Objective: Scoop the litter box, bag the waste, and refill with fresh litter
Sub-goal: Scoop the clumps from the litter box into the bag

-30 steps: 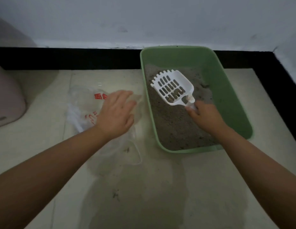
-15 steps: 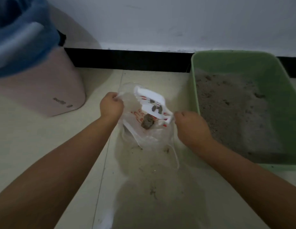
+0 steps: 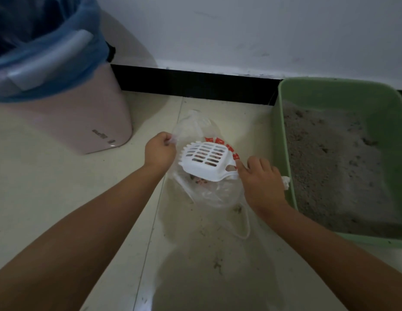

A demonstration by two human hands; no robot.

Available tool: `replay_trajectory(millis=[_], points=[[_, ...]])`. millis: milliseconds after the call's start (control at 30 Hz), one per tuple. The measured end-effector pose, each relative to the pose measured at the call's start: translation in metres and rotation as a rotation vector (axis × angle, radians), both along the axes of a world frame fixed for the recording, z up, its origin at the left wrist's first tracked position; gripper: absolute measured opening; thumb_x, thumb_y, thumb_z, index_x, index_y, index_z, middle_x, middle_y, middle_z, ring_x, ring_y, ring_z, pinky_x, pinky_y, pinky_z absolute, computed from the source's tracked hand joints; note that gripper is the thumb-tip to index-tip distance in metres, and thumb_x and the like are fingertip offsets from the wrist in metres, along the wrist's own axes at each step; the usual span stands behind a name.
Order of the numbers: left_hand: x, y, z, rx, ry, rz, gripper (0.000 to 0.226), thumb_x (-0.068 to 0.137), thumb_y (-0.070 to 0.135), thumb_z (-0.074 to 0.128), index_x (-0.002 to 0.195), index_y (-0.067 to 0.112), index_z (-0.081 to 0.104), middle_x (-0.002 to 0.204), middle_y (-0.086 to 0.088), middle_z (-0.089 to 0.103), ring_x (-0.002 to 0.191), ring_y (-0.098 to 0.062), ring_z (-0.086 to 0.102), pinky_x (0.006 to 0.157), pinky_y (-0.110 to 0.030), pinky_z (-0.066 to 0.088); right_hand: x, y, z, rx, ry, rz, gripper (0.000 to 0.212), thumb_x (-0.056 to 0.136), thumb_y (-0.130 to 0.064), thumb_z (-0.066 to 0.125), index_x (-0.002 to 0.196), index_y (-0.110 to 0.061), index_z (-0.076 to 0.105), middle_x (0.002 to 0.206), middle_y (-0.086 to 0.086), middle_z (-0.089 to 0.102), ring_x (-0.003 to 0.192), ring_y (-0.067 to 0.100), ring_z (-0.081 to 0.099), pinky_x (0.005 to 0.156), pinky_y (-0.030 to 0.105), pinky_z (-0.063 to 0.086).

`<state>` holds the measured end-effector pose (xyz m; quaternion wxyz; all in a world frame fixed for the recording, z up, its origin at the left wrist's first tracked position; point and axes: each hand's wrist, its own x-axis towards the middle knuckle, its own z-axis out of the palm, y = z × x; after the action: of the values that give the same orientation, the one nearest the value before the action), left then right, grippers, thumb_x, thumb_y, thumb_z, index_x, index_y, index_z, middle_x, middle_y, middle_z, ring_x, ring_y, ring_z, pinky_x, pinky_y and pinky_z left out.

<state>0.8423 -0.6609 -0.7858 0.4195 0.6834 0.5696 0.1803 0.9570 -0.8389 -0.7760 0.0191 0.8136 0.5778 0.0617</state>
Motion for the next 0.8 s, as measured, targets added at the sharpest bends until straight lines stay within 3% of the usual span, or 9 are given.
replay_trajectory(millis=[100,200,267,367,467,633,800], points=[[0.000,-0.002,0.005,0.079,0.099,-0.088,0.028,0.087,0.003,0.048,0.112,0.001,0.059,0.105,-0.015,0.060,0.099,-0.026,0.056,0.081,-0.027,0.041,0.000,0.000,0.001,0.048,-0.038,0.025,0.048,0.065,-0.010,0.032,0.084,-0.011,0.076,0.065,0.008,0.064,0.052,0.022,0.059,0.045,0.022,0.045],[0.001,-0.013,0.016,0.247,0.168,-0.245,0.052,0.086,0.014,0.057,0.135,0.011,0.042,0.134,-0.012,0.042,0.125,-0.027,0.039,0.103,-0.031,0.031,-0.001,0.000,-0.002,0.093,-0.056,0.049,0.046,0.067,-0.010,0.033,0.084,-0.011,0.076,0.066,0.007,0.066,0.053,0.022,0.060,0.046,0.022,0.045],[0.004,-0.022,0.022,0.308,0.207,-0.344,0.057,0.086,0.028,0.061,0.138,0.018,0.040,0.142,-0.007,0.035,0.133,-0.023,0.028,0.109,-0.033,0.023,-0.001,0.001,-0.004,0.135,-0.072,0.067,0.045,0.068,-0.009,0.034,0.085,-0.012,0.076,0.067,0.007,0.066,0.053,0.022,0.060,0.046,0.022,0.044],[0.013,-0.032,0.022,0.202,0.264,-0.409,0.058,0.083,0.040,0.063,0.134,0.023,0.044,0.142,-0.002,0.036,0.134,-0.021,0.027,0.109,-0.035,0.024,-0.001,0.005,-0.003,0.191,-0.093,0.093,0.044,0.069,-0.010,0.036,0.087,-0.013,0.076,0.068,0.006,0.067,0.054,0.021,0.060,0.048,0.021,0.043],[0.020,-0.033,0.019,0.077,0.243,-0.360,0.057,0.083,0.041,0.063,0.133,0.023,0.043,0.141,-0.004,0.037,0.133,-0.022,0.029,0.106,-0.036,0.030,-0.001,0.006,-0.001,0.205,-0.102,0.090,0.044,0.069,-0.010,0.036,0.087,-0.014,0.076,0.069,0.005,0.067,0.054,0.020,0.060,0.048,0.021,0.043],[0.023,-0.031,0.019,0.035,0.219,-0.347,0.056,0.083,0.038,0.064,0.132,0.023,0.043,0.139,-0.005,0.038,0.131,-0.022,0.030,0.104,-0.036,0.031,-0.001,0.003,0.001,0.218,-0.109,0.079,0.048,0.068,-0.009,0.033,0.087,-0.014,0.076,0.067,0.005,0.066,0.054,0.020,0.059,0.048,0.021,0.043],[0.022,-0.029,0.029,0.238,0.146,-0.336,0.047,0.090,0.037,0.054,0.133,0.017,0.045,0.142,-0.006,0.039,0.134,-0.023,0.027,0.109,-0.035,0.025,0.017,-0.001,0.012,0.202,-0.097,-0.047,0.043,0.064,-0.013,0.035,0.081,-0.011,0.075,0.061,0.009,0.062,0.052,0.024,0.060,0.047,0.023,0.046]])
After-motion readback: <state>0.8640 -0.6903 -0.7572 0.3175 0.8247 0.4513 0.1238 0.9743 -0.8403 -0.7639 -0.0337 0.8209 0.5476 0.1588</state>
